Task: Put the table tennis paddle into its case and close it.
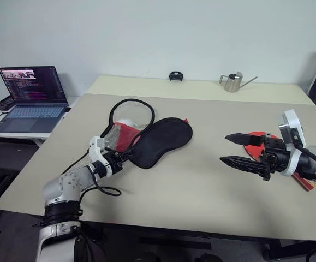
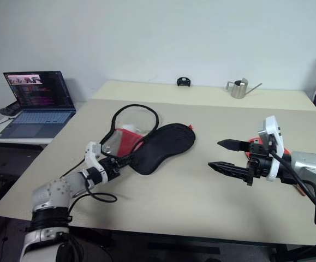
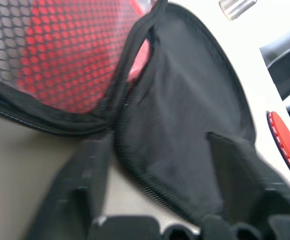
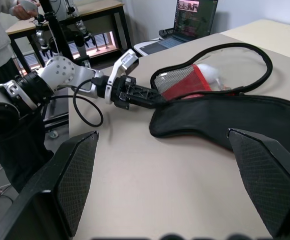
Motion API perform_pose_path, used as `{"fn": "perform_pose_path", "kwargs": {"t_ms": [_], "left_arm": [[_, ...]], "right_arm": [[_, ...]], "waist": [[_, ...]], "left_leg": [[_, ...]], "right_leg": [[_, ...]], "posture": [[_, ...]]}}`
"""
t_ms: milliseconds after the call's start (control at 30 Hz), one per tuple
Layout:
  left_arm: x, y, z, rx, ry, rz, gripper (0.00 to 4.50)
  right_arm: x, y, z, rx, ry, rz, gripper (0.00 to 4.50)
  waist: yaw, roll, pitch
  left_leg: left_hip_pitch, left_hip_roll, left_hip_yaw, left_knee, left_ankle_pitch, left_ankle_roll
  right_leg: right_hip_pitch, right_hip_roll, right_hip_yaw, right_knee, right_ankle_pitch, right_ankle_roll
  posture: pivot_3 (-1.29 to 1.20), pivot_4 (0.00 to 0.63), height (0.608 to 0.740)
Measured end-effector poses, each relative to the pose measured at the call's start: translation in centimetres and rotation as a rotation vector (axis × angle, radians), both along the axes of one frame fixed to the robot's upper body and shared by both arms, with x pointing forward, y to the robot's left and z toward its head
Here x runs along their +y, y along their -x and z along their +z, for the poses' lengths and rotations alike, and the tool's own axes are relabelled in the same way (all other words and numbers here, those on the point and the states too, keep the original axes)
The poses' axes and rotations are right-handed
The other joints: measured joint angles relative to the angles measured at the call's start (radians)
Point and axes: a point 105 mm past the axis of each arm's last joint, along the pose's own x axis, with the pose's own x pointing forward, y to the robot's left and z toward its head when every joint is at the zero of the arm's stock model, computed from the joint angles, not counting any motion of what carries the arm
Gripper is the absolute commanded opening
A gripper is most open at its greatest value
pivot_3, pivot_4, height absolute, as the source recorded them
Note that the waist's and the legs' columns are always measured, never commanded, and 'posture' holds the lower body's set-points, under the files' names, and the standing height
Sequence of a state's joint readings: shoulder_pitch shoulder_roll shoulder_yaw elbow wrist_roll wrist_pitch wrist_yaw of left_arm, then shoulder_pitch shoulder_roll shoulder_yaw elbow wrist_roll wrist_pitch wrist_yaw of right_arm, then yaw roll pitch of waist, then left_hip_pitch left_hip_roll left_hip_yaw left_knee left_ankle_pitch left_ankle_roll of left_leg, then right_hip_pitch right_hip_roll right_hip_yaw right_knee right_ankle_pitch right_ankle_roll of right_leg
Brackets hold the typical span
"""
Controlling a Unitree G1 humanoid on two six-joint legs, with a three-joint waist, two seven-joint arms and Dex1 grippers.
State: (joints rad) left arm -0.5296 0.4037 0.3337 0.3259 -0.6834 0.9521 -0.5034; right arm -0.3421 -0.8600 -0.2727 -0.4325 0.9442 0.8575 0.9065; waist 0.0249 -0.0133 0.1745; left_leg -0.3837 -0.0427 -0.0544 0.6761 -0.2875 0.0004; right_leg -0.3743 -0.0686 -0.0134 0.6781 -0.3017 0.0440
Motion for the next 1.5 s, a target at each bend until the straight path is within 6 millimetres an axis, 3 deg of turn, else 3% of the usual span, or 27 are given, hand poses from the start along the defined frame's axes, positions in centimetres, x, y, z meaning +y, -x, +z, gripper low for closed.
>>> {"fn": "perform_pose_path", "kwargs": {"t_ms": [200,533,933,1233,1500], "left_arm": [[-1.5,0.1,-0.5,0.028,0.010,-0.045,0.03],[-3.7,1.4,0.9,0.004,-0.013,-0.159,0.03],[-7.1,3.0,0.0,0.019,-0.022,-0.311,0.03],[-11.5,1.1,0.7,-0.032,0.010,-0.393,0.03],[-13.2,0.2,0.1,-0.050,-0.015,-0.412,0.03]], "right_arm": [[-0.1,-0.1,0.0,-0.001,0.000,-0.013,4.50],[-0.1,-0.1,-0.1,0.001,-0.001,-0.015,4.50],[-0.4,-0.1,-0.1,-0.001,-0.004,-0.034,4.50],[-0.5,0.0,-0.4,0.005,0.001,-0.047,4.50],[-0.8,0.2,0.0,-0.010,-0.001,-0.064,4.50]], "waist": [[-0.004,-0.006,0.003],[-0.005,-0.007,0.004],[-0.004,-0.007,0.005],[-0.002,-0.008,0.005],[-0.004,-0.008,0.005]], "left_leg": [[-0.002,0.000,0.000,0.000,0.000,-0.001],[-0.005,0.000,0.000,0.000,0.001,-0.002],[-0.008,0.000,0.000,0.000,0.002,-0.004],[-0.009,0.000,0.000,0.001,0.002,-0.004],[-0.013,0.000,0.001,0.001,0.002,-0.004]], "right_leg": [[-0.003,0.000,0.000,-0.001,0.000,0.000],[-0.005,0.000,0.001,-0.001,0.000,0.000],[-0.006,0.000,0.000,-0.002,0.000,0.000],[-0.007,0.000,0.000,-0.002,0.000,0.000],[-0.010,0.000,0.000,-0.001,0.000,0.000]], "posture": [[0.00,0.150,0.740],[0.00,0.150,0.740],[0.00,0.150,0.740],[0.00,0.150,0.740],[0.00,0.150,0.740]]}}
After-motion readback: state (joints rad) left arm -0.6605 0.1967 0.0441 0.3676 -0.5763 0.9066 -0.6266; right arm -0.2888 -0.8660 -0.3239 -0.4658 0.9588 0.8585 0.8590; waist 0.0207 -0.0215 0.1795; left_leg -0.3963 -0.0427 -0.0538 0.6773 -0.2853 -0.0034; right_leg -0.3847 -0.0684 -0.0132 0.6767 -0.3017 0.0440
